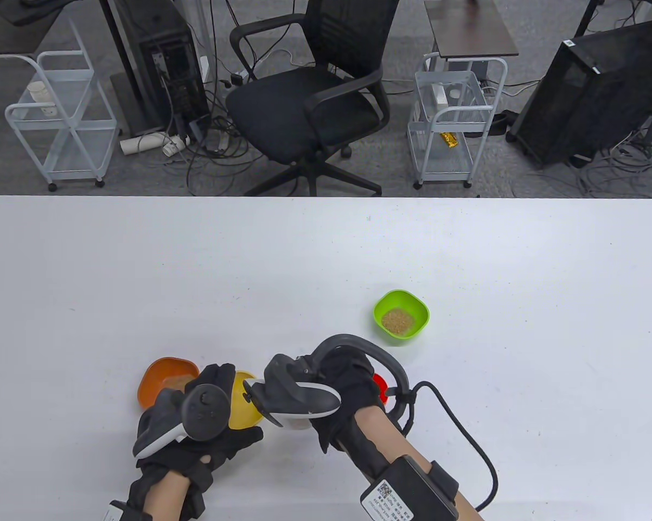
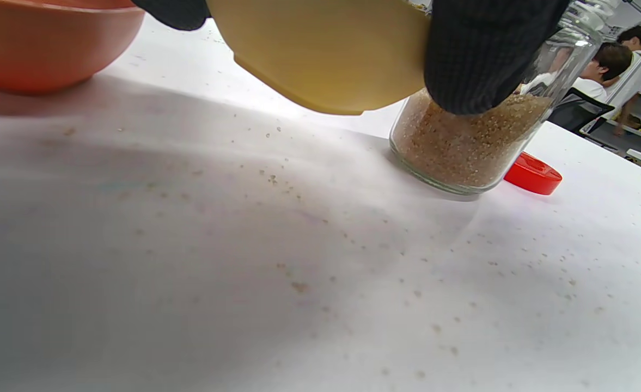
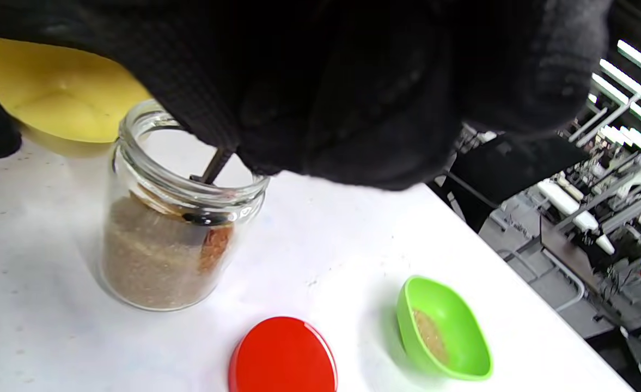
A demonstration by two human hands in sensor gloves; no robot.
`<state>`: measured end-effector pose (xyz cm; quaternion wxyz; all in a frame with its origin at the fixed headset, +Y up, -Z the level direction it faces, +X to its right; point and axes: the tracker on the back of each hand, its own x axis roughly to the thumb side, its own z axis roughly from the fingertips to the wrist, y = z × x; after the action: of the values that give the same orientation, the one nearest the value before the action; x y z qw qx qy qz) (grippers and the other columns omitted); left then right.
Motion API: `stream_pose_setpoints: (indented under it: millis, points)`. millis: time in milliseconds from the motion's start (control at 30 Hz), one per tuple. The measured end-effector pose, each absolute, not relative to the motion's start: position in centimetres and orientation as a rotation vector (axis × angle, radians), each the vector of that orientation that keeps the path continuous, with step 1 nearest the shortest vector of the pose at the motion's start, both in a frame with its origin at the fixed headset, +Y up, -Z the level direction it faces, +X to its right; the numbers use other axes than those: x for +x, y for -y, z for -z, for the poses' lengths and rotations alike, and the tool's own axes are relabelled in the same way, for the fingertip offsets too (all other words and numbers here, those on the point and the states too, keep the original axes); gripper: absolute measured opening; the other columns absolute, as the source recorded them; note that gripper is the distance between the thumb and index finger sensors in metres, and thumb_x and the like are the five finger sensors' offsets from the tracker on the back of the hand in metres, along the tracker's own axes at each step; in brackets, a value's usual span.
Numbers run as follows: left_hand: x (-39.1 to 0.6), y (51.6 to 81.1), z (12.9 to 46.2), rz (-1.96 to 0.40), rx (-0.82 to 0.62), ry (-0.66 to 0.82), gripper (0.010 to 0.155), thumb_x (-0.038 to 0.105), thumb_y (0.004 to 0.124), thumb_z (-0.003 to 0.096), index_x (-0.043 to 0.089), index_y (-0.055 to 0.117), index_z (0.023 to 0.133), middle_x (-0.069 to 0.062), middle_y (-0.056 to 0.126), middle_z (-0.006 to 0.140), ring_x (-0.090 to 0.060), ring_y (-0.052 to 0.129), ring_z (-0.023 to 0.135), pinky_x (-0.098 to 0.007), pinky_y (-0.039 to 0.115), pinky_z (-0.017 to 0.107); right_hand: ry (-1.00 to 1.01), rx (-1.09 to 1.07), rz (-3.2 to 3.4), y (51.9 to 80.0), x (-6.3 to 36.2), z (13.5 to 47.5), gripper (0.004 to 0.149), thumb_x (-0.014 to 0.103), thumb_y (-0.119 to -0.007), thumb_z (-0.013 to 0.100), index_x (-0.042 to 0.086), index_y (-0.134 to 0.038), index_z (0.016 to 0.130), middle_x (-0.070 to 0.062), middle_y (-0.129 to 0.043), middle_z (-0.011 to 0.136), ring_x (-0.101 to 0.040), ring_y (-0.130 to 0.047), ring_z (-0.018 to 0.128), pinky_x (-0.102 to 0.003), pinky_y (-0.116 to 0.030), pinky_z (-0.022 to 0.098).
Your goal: Scoop brown sugar granules from jar into dishes
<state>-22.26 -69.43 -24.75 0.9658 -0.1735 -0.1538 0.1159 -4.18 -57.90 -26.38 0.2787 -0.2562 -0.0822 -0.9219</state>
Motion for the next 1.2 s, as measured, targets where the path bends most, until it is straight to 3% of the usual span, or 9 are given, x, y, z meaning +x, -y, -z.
stream_pose_setpoints:
  millis: [300, 567, 967, 1200]
  points:
    - [-22.1, 69.5, 24.8, -0.230, -0.364, 0.311, 0.115, 0.061, 0.085, 0.0542, -0.006, 0.015, 0.116, -0.036, 0.017, 0.119, -0.060, 0.038, 0.106, -0.060, 0.054, 0.081, 0.553, -0.624, 2.689, 58.1, -3.7, 29.0, 0.039, 0.039, -0.085, 0.051, 0.023, -0.093, 0.085, 0.007, -0.104, 0.049, -0.015, -0.105, 0.028, -0.040, -0.093, 0.036]
    - [-22.1, 69.5, 24.8, -0.231, -0.365, 0.305, 0.115, 0.061, 0.085, 0.0543, -0.006, 0.015, 0.116, -0.037, 0.017, 0.119, -0.060, 0.038, 0.106, -0.060, 0.054, 0.081, 0.772, -0.605, 2.925, 58.4, -0.7, 31.1, 0.040, 0.039, -0.084, 0.052, 0.020, -0.094, 0.085, 0.008, -0.103, 0.046, -0.014, -0.105, 0.025, -0.039, -0.094, 0.033]
    - [-22.1, 69.5, 24.9, -0.240, -0.361, 0.309, 0.115, 0.061, 0.085, 0.0543, -0.006, 0.015, 0.116, -0.037, 0.017, 0.118, -0.060, 0.037, 0.106, -0.060, 0.054, 0.081, 0.927, -0.546, 3.152, 58.9, 3.7, 32.0, 0.040, 0.039, -0.083, 0.052, 0.019, -0.093, 0.085, 0.008, -0.103, 0.045, -0.013, -0.104, 0.023, -0.038, -0.094, 0.031]
    - [-22.2, 69.5, 24.9, -0.247, -0.362, 0.310, 0.115, 0.061, 0.084, 0.0543, -0.006, 0.015, 0.116, -0.036, 0.017, 0.119, -0.060, 0.037, 0.106, -0.060, 0.054, 0.081, 0.900, -0.545, 3.201, 58.4, 4.8, 31.9, 0.040, 0.040, -0.083, 0.052, 0.020, -0.093, 0.085, 0.008, -0.103, 0.045, -0.013, -0.104, 0.023, -0.038, -0.094, 0.031]
